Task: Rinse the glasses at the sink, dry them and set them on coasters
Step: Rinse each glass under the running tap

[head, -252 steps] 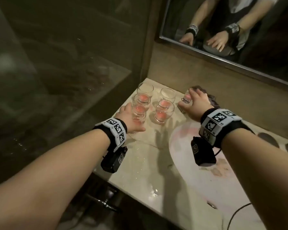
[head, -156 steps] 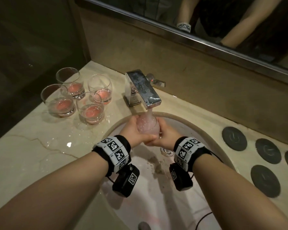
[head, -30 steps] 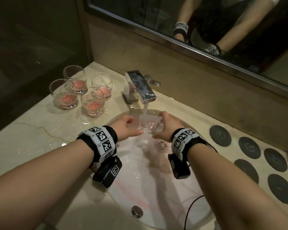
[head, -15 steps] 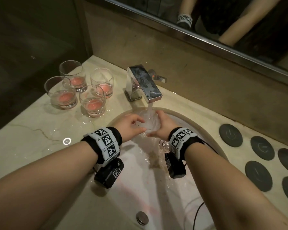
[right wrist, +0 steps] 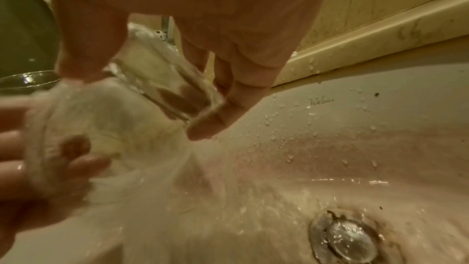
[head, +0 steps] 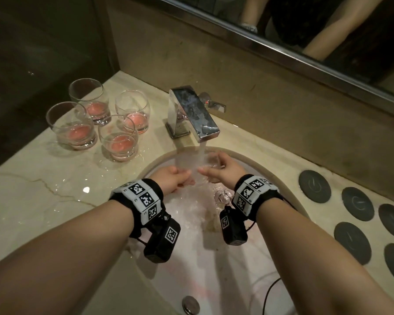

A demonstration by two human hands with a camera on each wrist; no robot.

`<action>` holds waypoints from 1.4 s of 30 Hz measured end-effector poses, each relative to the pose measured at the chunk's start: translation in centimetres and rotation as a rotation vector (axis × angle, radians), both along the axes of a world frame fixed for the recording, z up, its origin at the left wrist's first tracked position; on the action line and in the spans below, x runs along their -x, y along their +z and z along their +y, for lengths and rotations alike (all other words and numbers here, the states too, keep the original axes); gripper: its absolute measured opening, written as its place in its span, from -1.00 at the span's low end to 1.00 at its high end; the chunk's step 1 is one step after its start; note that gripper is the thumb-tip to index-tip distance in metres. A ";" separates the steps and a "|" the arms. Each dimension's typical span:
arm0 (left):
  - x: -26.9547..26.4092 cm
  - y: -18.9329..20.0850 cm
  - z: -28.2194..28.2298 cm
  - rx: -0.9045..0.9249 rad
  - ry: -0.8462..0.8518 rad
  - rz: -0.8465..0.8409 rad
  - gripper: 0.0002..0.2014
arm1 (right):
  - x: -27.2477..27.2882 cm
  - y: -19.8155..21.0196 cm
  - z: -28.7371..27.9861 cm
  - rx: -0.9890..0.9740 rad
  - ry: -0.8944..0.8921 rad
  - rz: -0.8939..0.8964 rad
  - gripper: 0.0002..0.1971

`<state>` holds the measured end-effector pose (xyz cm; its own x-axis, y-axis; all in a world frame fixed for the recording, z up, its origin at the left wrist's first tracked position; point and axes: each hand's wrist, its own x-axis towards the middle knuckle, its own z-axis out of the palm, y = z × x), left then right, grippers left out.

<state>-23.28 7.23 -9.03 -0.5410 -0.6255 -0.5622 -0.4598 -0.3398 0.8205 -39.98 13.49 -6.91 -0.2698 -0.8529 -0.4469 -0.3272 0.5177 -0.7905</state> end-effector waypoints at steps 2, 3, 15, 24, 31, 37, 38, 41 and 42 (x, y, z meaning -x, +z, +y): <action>-0.2 0.1 -0.2 0.052 -0.054 0.003 -0.84 | -0.1 0.1 -0.4 -0.028 -0.014 0.007 -0.36; -0.2 0.3 -0.3 0.045 -0.051 0.029 -0.87 | -0.1 0.1 -0.6 -0.064 -0.002 0.046 -0.27; 0.8 1.3 -0.5 -0.280 0.179 0.244 -0.88 | -0.3 0.2 -0.4 -0.107 -0.064 -0.065 -0.48; 1.0 1.5 -0.6 -0.296 0.247 0.337 -0.85 | 0.1 0.3 0.2 -0.033 -0.020 -0.208 -0.47; 1.2 1.8 -0.4 -0.213 0.188 0.367 -0.94 | -0.5 -0.9 -0.9 -0.046 -0.113 -0.192 -0.38; 0.8 1.4 -0.8 -0.319 0.315 0.444 -0.94 | -0.3 0.1 -0.7 -0.012 -0.112 -0.220 -0.43; 0.9 1.4 -0.7 -0.308 0.286 0.440 -0.92 | -0.4 0.2 -0.9 -0.030 -0.123 -0.150 -0.48; 1.1 1.5 -0.5 -0.277 0.189 0.428 -0.86 | -0.5 0.1 -0.9 -0.054 -0.145 -0.161 -0.49; 1.2 1.7 -0.4 -0.264 0.167 0.426 -0.87 | -0.4 -0.2 -0.7 -0.042 -0.149 -0.223 -0.52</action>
<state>-24.51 6.80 -7.30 -0.6610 -0.5896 -0.4642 -0.0265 -0.5999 0.7997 -39.54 12.77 -7.10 -0.2824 -0.7905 -0.5435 -0.0651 0.5810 -0.8113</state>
